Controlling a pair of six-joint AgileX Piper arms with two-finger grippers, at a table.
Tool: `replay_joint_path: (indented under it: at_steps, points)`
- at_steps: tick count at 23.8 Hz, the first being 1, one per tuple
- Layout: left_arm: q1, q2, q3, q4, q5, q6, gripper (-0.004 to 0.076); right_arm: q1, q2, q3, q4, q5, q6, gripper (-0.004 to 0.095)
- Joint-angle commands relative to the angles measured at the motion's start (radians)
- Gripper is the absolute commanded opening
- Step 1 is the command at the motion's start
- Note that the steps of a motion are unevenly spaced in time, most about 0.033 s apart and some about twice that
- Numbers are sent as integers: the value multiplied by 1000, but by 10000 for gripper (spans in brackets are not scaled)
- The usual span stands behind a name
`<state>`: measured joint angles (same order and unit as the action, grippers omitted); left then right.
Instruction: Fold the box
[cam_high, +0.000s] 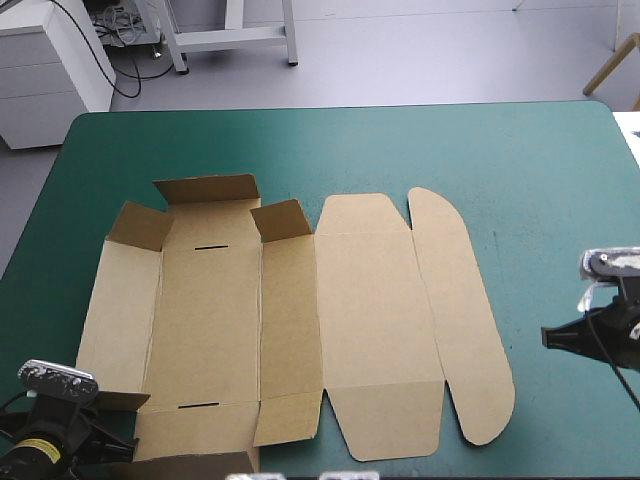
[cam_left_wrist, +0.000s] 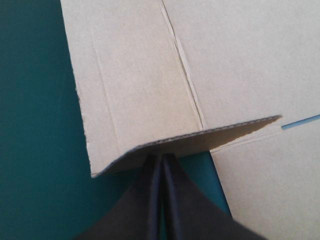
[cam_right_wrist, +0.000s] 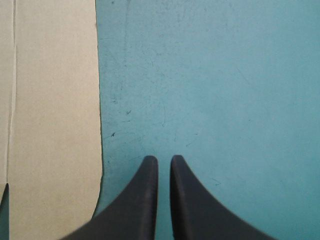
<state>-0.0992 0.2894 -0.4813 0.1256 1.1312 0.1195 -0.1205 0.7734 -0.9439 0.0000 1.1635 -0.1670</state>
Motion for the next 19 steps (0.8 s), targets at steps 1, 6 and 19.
replay_joint_path:
  at_steps: [1,6,19]
  points:
    - [-1,15,-20,-3,-50,-5,-10,-10,-100,112,16,-120,7,21]
    - [-1,15,-38,-17,-46,-5,-10,-10,-156,286,86,-236,3,10]
    - [-1,141,-172,-141,-43,-44,-10,-10,-158,354,173,-354,-70,8]
